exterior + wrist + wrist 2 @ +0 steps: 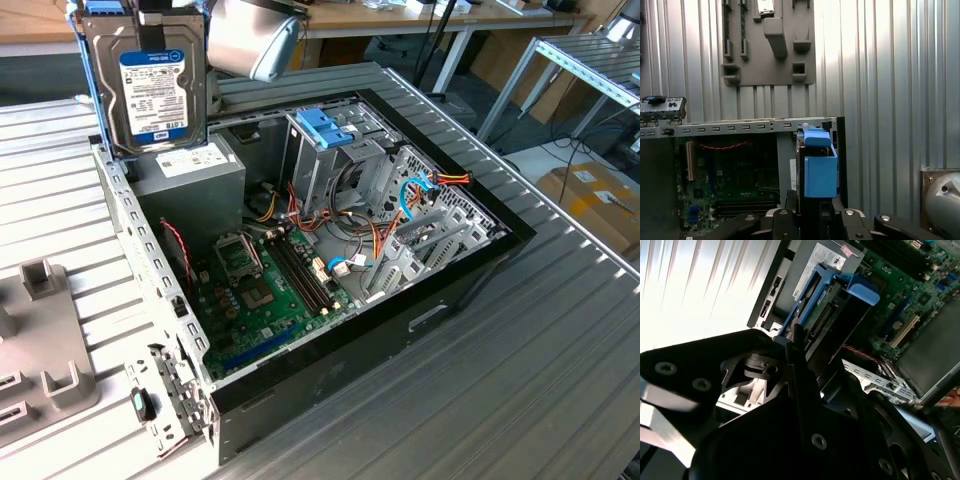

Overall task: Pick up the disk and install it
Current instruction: 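Pick up the disk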

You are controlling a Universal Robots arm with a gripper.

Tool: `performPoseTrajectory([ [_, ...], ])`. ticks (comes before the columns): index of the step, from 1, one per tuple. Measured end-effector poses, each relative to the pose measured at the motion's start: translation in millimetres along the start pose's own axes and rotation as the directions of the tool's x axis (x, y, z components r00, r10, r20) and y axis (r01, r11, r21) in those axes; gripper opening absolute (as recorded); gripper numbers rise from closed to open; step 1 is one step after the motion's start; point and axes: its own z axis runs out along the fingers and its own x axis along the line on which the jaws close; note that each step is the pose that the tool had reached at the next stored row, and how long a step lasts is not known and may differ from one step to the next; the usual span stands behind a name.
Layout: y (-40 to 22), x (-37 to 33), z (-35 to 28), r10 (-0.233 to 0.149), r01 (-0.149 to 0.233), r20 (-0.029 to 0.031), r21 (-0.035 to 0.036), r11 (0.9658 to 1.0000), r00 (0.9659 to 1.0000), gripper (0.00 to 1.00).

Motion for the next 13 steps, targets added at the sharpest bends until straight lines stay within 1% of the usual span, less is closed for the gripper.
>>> performPoseTrajectory([
  [2,-7.1,-0.3,0.1,0.0,0.0,-0.0001,-0.0001,1.0,1.0,0.35],
  [4,-11.6,-0.5,0.3,0.0,0.0,0.0,0.0,1.0,1.0,0.35],
  [6,-18.2,-0.8,0.4,0.0,0.0,0.0,0.0,1.0,1.0,0.35],
  [13,-32.0,-1.4,0.7,0.0,0.0,0.0,0.0,1.0,1.0,0.35],
])
